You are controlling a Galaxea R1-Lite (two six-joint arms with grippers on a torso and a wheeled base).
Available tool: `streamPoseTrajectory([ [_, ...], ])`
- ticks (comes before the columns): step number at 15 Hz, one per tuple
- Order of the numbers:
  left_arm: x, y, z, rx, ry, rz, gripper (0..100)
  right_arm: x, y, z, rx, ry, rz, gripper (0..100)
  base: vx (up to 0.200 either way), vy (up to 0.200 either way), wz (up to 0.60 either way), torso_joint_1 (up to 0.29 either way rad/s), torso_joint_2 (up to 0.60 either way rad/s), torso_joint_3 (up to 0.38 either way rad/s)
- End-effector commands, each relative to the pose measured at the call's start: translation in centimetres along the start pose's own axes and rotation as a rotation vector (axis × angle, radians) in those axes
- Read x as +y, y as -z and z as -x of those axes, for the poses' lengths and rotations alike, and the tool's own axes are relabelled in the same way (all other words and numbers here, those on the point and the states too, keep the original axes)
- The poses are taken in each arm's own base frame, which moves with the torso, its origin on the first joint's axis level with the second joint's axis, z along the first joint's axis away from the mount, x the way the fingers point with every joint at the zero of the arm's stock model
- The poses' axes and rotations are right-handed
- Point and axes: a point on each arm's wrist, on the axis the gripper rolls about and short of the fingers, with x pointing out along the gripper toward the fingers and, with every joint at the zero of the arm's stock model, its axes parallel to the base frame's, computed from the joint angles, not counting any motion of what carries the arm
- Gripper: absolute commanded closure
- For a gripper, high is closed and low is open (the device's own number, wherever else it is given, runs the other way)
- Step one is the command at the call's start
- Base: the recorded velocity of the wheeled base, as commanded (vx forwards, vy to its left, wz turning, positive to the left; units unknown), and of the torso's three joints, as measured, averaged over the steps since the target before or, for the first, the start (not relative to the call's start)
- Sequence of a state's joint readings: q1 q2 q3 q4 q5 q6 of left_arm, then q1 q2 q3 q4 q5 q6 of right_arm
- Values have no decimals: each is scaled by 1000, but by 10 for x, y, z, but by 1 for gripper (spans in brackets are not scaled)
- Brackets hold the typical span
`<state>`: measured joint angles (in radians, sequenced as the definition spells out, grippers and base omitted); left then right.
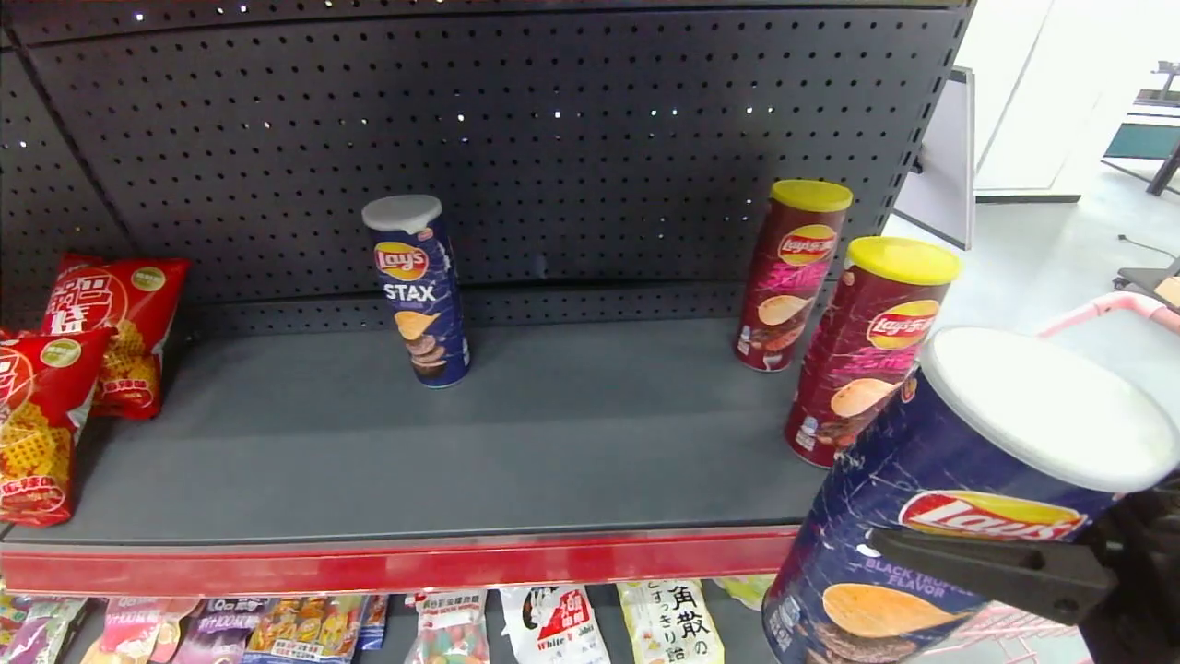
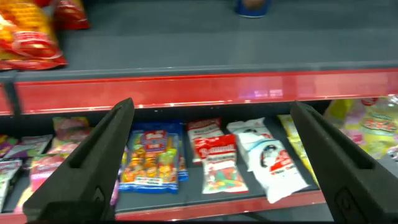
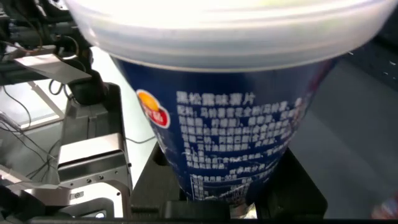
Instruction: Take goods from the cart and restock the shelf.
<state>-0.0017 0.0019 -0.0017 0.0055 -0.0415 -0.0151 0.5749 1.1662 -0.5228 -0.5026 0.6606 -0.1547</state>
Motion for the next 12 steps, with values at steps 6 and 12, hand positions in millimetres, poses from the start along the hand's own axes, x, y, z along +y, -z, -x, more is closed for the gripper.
streamPoseTrajectory([
  [6, 0, 0, 0, 0, 0, 0, 0, 1, 1, 0, 2, -6, -1, 100, 0, 200, 0, 3, 5, -1],
  [12, 0, 0, 0, 0, 0, -3, 0, 2, 2, 1, 2, -6, -1, 100, 0, 200, 0, 2, 2, 3],
])
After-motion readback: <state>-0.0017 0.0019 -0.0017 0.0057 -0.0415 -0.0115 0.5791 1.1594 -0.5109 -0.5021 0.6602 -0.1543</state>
